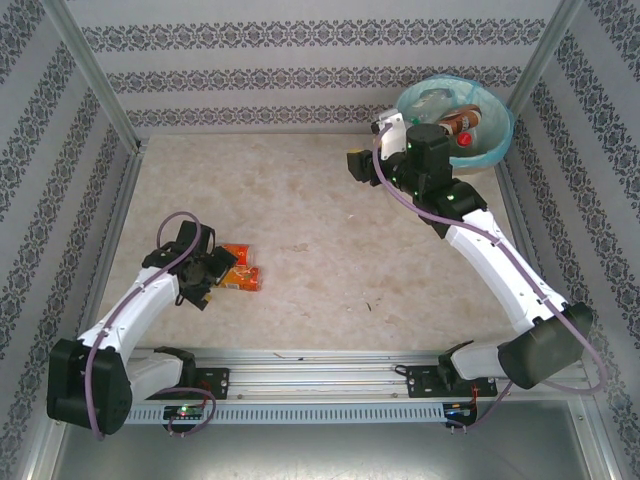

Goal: Put the plastic bottles in the bin

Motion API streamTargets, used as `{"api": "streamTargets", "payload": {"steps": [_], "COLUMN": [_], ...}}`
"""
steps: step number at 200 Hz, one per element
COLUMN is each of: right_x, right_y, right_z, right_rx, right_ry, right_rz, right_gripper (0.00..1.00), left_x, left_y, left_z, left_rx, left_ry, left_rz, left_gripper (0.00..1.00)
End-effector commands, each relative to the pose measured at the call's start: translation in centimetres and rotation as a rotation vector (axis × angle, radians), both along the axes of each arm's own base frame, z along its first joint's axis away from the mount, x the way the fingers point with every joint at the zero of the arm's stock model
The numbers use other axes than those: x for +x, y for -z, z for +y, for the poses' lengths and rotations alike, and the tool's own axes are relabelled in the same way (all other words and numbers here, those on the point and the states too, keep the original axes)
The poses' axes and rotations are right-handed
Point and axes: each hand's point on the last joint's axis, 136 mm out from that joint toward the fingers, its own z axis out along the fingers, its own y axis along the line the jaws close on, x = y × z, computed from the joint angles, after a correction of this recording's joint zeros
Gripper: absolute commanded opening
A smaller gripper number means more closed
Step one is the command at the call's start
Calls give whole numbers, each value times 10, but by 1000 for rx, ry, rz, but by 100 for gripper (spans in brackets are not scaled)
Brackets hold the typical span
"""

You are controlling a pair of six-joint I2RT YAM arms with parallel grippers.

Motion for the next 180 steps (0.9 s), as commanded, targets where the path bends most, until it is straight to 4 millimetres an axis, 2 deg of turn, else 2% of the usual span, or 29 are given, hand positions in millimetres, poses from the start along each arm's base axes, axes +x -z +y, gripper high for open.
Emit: {"api": "streamTargets", "payload": {"steps": [1,28,54,73,100,121,137,148,164,180], "right_x": [-5,-5,-4,-3,-1,0,1,2,2,2], "right_y": [-9,-6,-2,1,1,1,1,1,1,2], "right_z": [-1,-3,-3,-2,-1,0,1,2,2,2], "right_rx": [14,6,5,3,14,16,16,15,18,19], "right_ry": [9,15,16,19,17,17,15,15,15,15], "right_rz": [-33,-29,-22,-14,-11,-10,-10,-8,-4,0], "right_gripper": [63,63,63,63,63,63,63,63,63,63], "left_x": [16,17,13,7,-1,-1,1,2,2,3], "left_y": [5,16,22,26,32,35,39,43,48,52], "left_z": [7,9,9,11,16,17,14,13,12,9], "left_rx": [17,50,50,63,88,94,90,88,83,63], "left_ry": [-27,13,31,41,48,58,75,89,104,105], "left_rz": [-31,0,12,14,33,41,47,61,73,74], "left_gripper": [95,92,84,75,73,74,84,87,87,82]}}
